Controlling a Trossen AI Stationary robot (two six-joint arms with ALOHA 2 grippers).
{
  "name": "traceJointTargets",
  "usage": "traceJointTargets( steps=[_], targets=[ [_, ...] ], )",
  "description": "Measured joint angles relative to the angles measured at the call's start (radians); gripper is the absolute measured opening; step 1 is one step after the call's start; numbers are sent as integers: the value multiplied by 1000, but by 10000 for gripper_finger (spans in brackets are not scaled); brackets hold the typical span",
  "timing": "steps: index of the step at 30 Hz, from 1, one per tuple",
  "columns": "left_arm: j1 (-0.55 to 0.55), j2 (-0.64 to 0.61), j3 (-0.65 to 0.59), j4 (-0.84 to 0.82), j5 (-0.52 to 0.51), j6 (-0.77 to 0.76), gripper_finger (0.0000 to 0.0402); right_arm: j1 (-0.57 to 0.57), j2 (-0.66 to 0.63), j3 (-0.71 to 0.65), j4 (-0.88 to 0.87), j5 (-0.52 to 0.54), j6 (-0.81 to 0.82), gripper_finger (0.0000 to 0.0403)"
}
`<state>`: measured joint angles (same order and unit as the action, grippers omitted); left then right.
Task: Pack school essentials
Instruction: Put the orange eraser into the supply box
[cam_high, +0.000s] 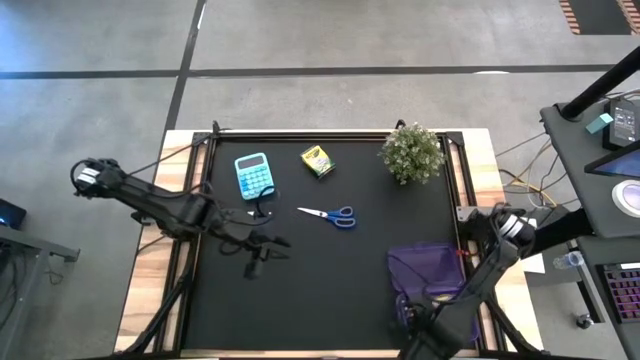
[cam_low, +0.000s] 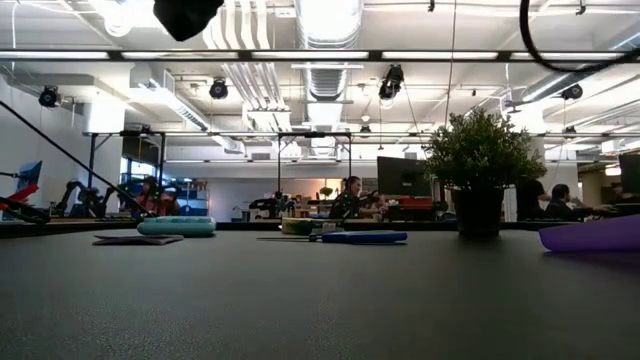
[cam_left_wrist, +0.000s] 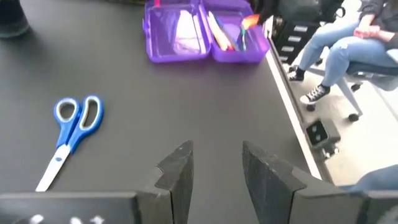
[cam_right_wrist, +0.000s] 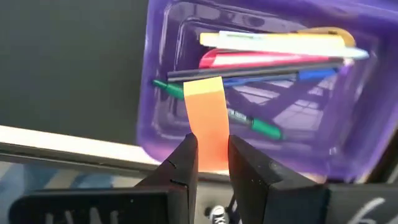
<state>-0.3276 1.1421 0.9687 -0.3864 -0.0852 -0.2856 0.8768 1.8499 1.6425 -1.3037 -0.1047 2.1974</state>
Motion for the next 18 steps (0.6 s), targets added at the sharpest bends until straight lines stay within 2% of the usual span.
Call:
traceJointTargets(
  steps=[5,9,18],
  targets=[
    [4,34,26,28,0,0,118,-12,-63,-202,197,6,-77,66],
    [11,49,37,41,1,0,118,-14,-89,-312,310,81,-111,66],
    [59,69,40,35,-2,-39,118,-16,-98,-417,334,96,-190,75]
  ],
)
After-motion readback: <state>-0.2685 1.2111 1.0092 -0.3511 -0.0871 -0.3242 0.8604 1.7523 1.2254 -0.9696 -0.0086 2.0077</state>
